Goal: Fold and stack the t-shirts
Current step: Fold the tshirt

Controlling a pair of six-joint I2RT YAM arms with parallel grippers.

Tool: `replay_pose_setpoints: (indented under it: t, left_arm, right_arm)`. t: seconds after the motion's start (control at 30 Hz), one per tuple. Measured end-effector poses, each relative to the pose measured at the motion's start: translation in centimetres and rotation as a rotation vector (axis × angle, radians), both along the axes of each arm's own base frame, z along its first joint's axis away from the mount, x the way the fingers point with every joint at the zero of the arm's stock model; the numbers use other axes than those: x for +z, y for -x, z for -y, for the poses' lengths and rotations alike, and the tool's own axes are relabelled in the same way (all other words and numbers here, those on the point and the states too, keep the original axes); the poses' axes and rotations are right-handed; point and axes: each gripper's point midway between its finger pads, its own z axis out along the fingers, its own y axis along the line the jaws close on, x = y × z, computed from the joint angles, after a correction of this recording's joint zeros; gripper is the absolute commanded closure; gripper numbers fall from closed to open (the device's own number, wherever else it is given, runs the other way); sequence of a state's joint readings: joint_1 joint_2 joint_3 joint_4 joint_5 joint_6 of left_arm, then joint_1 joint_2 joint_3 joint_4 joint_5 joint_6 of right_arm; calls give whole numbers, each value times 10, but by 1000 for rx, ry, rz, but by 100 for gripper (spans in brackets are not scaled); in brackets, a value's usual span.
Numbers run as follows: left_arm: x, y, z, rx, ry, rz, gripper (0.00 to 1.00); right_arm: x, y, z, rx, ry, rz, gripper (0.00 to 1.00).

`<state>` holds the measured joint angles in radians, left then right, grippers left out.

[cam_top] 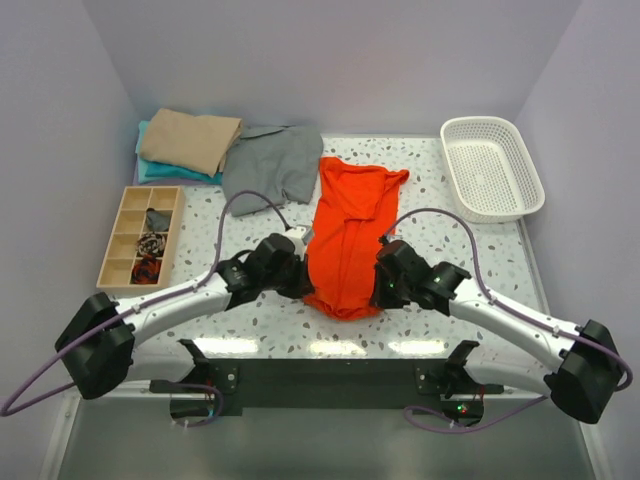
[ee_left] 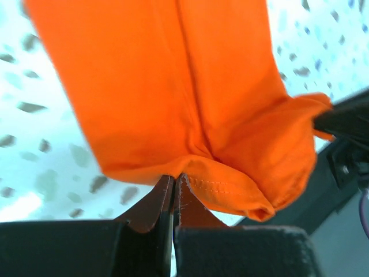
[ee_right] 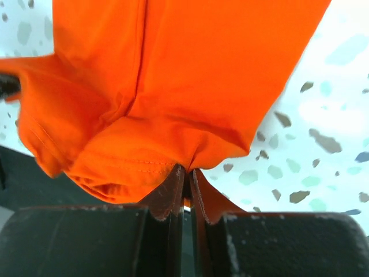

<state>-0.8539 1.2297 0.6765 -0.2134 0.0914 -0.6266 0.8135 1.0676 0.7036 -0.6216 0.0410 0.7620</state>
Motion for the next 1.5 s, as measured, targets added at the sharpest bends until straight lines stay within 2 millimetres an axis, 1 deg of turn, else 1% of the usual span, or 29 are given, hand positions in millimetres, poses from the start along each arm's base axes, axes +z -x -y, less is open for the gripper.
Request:
replay_pose_setpoints:
  t: [0.13, 0.23, 0.3, 0.37, 0.5, 0.53, 0.57, 0.6, 0.63, 0.67, 0.7, 0.73, 0.77, 0.8, 0.83, 0.87, 0.9, 1.03, 1.1, 1.17, 1.23, 1.27, 1.3, 1.33, 1.4, 1.5]
  left_arm:
    - [-3, -35, -13, 66, -30, 16, 100]
    - [2, -62, -15, 97, -45, 44, 100]
    - [9, -78, -10, 99, -44, 69, 100]
    - [17, -100, 0, 94, -37, 101, 100]
    - [20, -132, 20, 75, -26, 130, 100]
    - [18, -140, 23, 71, -28, 132, 100]
    - [15, -146, 27, 66, -31, 129, 100]
    - [11, -152, 29, 63, -32, 126, 100]
    - [6, -156, 31, 61, -37, 121, 100]
    - [1, -160, 31, 59, -44, 114, 100]
    - [-4, -162, 30, 60, -51, 106, 91]
    - [-9, -165, 28, 62, -58, 99, 87]
    - [-13, -167, 26, 65, -64, 93, 84]
    - [-16, -169, 24, 70, -69, 87, 69]
    - [-19, -171, 20, 80, -76, 82, 51]
    - [-20, -173, 16, 90, -89, 85, 2]
    - [-21, -177, 10, 103, -102, 92, 0]
    - [-15, -193, -13, 182, -152, 134, 0]
    - [-6, -198, -21, 210, -156, 156, 0]
    - [7, -200, -22, 214, -135, 177, 0]
    - [22, -196, -15, 177, -83, 187, 0]
    - [28, -193, -9, 150, -55, 189, 0]
    - [34, -187, 0, 104, -8, 186, 0]
    - [37, -182, 7, 66, 26, 178, 0]
    - [38, -166, 23, -26, 101, 147, 0]
    - [28, -140, 40, -146, 184, 76, 0]
  right_arm:
    - [10, -23, 2, -4, 60, 70, 90]
    - [11, -41, 9, -25, 102, 96, 89]
    - [8, -51, 14, -39, 121, 93, 89]
    - [3, -65, 23, -64, 148, 83, 89]
    - [-9, -87, 34, -85, 199, 59, 87]
    - [-11, -92, 35, -85, 208, 55, 76]
    - [-13, -98, 36, -85, 215, 52, 74]
    - [-13, -105, 35, -85, 218, 52, 81]
    - [-15, -111, 35, -85, 223, 54, 73]
    - [-17, -118, 34, -82, 226, 54, 61]
    - [-19, -126, 33, -85, 227, 58, 48]
    - [-22, -131, 32, -87, 229, 59, 48]
    - [-25, -135, 33, -88, 235, 60, 50]
    - [-26, -139, 34, -89, 241, 61, 52]
    - [-27, -143, 36, -92, 252, 64, 52]
    - [-26, -148, 38, -93, 262, 71, 52]
    - [-23, -154, 40, -99, 271, 86, 51]
    - [2, -175, 40, -114, 267, 178, 50]
    - [14, -176, 37, -107, 242, 208, 50]
    - [24, -174, 33, -95, 207, 224, 51]
    - [29, -170, 25, -70, 162, 219, 52]
    - [28, -167, 21, -57, 142, 208, 51]
    - [26, -164, 17, -47, 122, 194, 51]
    - [21, -160, 15, -38, 107, 177, 51]
    - [7, -148, 13, -21, 91, 132, 51]
    - [-9, -136, 13, -8, 88, 72, 51]
